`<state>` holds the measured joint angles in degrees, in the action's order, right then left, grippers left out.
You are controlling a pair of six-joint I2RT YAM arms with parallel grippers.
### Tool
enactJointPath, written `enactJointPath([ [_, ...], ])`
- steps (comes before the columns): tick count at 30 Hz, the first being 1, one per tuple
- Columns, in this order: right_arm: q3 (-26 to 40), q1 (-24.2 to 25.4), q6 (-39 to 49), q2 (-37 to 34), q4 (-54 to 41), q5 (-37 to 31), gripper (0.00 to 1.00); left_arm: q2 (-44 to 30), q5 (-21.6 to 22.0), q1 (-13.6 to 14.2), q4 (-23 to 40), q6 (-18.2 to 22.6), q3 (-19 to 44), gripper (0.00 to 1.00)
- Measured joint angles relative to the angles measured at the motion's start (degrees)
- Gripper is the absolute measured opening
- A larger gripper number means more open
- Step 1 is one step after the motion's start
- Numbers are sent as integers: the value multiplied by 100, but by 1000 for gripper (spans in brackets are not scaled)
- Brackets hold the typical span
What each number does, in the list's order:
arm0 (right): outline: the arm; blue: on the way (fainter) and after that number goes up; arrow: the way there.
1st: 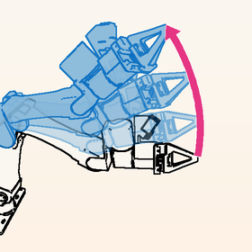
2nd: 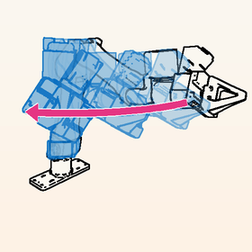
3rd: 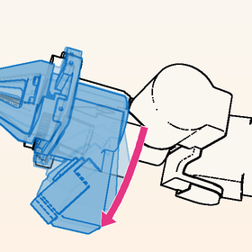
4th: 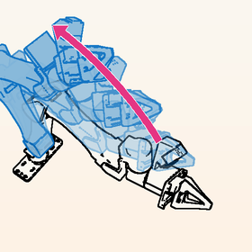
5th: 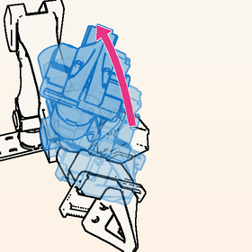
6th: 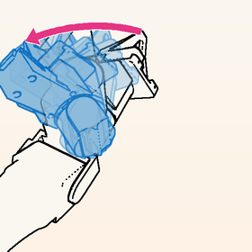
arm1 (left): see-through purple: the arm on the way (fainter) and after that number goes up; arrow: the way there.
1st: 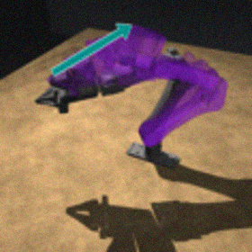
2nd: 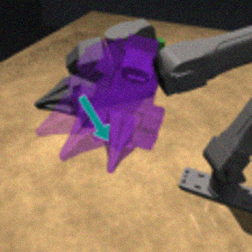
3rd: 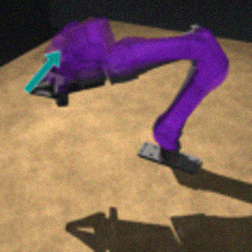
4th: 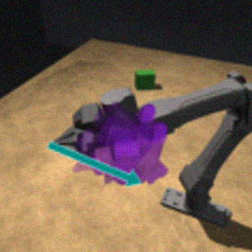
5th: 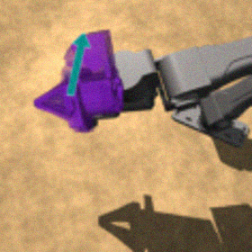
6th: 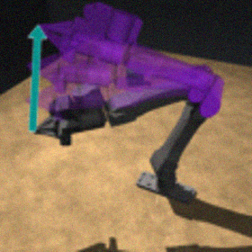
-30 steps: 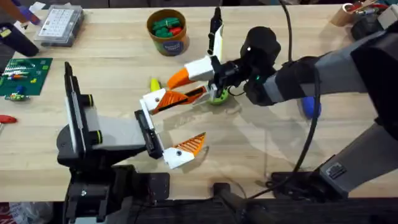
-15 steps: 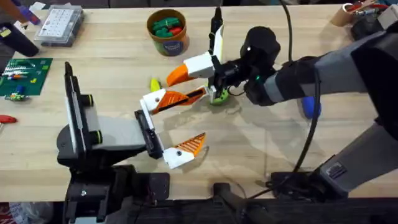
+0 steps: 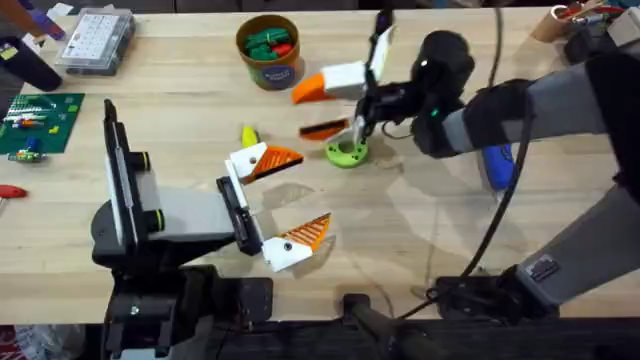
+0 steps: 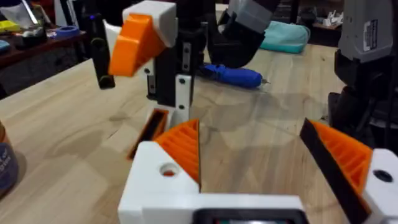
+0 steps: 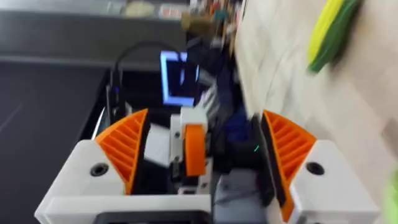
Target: Pick up the gripper from the table and insert it into the empty holder that is missing its gripper. Then pick up a screw, insert it into the mounting hole, and use the screwdriver to tighten it. Finally, clean up the table by picking up the vegetable and placing it into the bucket.
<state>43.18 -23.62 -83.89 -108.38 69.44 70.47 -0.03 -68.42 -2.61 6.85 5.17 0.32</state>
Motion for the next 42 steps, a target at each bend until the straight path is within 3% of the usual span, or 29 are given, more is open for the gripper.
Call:
enactJointPath([
  [4,225,422,566,0,-456,-312,997,0,-8,0,2,0,0,986],
  [8,850,705,1201,0,-1317,-606,997,-1,-24,0,2,0,0,986],
  [16,2667,1126,3713,24,-5987,-1258,998,0,-63,0,9,3,0,986],
  [20,3256,1282,5186,269,-8476,-1917,996,0,-79,0,13,2,0,986],
  [23,3500,1308,6173,765,-9799,-2563,997,0,-82,0,15,2,0,986],
  [30,3701,1303,7651,2550,-11433,-3788,998,0,-81,0,15,1,0,986],
  [37,3746,1303,8166,3862,-12869,-4927,998,0,-82,0,15,0,0,986],
  [42,3467,1260,8276,4484,-13026,-5343,998,0,-81,0,15,0,0,986],
])
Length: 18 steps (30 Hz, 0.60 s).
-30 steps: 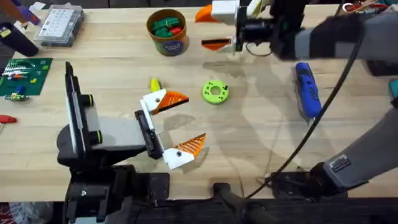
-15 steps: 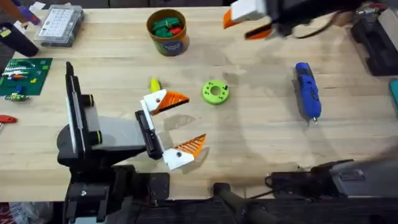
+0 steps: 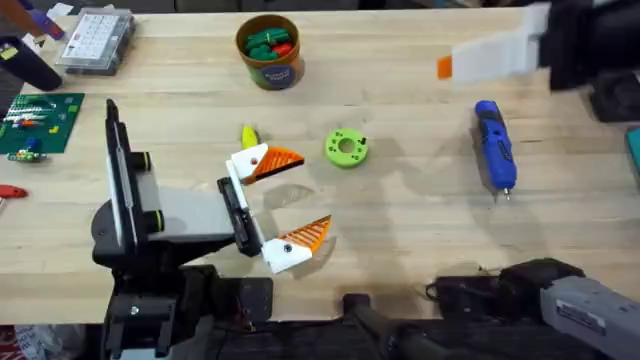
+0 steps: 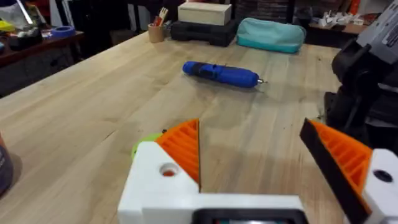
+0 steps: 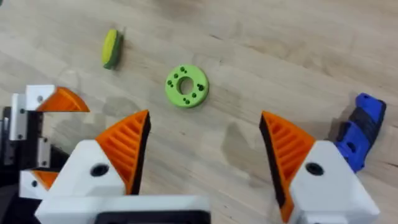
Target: Pick up the gripper from the table and insert it into the empty holder that is missing its gripper. Then pick up a screw, insert it into the mounting hole, and use the screwdriver to tighten it. Finally, clean up the table by picking up the vegetable and placing it into the bucket.
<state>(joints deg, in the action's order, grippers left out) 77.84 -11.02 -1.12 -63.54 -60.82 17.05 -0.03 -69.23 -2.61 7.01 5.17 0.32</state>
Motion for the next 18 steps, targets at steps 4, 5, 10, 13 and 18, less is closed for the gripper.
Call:
enactJointPath([
  [4,-905,-189,13,348,465,-118,998,0,-1,0,0,0,0,986],
  [5,-1133,-239,12,354,549,-134,998,0,-1,0,0,0,0,986],
  [10,-1849,-480,13,103,796,-218,998,0,1,0,0,1,0,987],
  [13,-1888,-634,66,-122,828,-242,998,-1,1,0,0,0,0,986],
  [18,-1888,-983,267,-420,853,-248,998,-1,1,0,0,0,0,986],
])
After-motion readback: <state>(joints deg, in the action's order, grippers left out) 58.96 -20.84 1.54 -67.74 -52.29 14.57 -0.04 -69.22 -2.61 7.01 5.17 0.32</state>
